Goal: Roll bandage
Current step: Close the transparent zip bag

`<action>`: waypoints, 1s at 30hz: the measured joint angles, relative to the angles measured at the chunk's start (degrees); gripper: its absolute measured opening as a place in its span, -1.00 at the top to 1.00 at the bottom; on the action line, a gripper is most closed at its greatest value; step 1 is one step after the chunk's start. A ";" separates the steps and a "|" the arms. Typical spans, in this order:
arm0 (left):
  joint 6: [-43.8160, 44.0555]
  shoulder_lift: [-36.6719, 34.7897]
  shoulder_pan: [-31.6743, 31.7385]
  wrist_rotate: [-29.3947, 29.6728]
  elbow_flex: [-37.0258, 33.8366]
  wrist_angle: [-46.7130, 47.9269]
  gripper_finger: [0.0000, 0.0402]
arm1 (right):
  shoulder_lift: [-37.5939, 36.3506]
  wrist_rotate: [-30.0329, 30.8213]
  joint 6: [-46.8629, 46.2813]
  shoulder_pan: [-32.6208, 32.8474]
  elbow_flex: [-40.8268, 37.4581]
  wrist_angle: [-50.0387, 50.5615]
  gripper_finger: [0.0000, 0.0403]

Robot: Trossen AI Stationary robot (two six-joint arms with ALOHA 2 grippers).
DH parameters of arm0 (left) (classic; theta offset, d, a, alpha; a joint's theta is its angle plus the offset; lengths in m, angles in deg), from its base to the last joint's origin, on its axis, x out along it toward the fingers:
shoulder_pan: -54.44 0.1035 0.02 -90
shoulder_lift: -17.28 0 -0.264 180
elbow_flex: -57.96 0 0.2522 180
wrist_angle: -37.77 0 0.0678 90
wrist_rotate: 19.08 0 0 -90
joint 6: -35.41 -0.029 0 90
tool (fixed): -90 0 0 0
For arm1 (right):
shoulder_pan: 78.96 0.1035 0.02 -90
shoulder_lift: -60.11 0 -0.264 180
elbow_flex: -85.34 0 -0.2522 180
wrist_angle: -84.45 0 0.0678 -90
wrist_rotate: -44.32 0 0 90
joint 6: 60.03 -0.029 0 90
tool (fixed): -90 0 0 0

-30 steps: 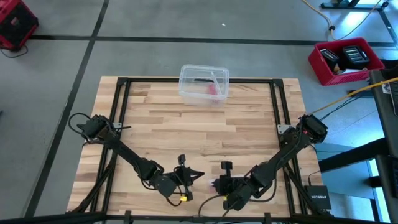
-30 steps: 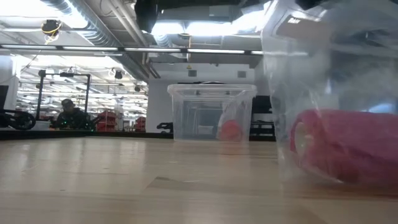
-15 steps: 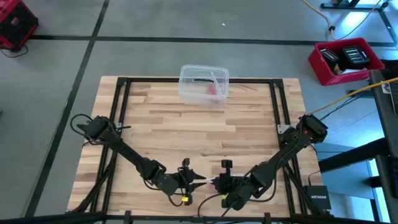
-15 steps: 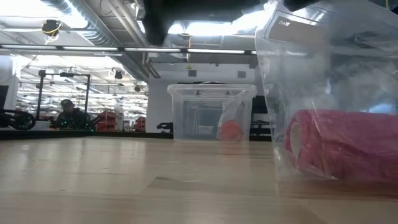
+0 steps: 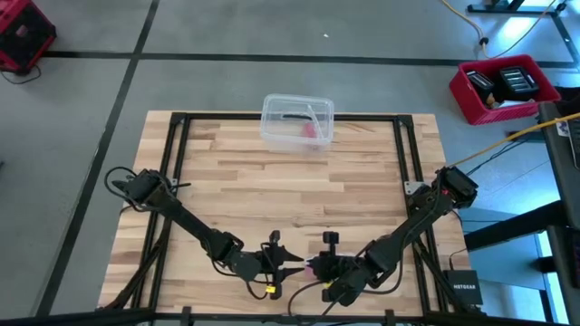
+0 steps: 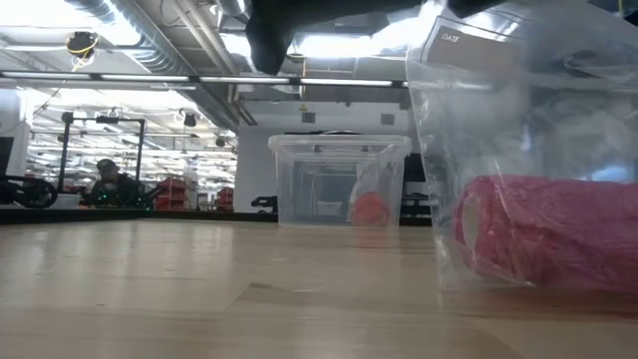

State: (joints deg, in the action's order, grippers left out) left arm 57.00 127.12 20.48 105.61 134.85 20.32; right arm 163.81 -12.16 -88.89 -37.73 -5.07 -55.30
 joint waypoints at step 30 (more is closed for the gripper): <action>-6.43 0.09 2.43 -12.41 -0.04 -0.92 1.00 | -0.11 -3.27 5.16 0.09 0.05 -1.21 0.89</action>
State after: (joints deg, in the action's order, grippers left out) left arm 50.57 127.21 22.91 93.21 134.81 19.40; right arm 163.70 -15.43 -83.73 -37.64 -5.02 -56.52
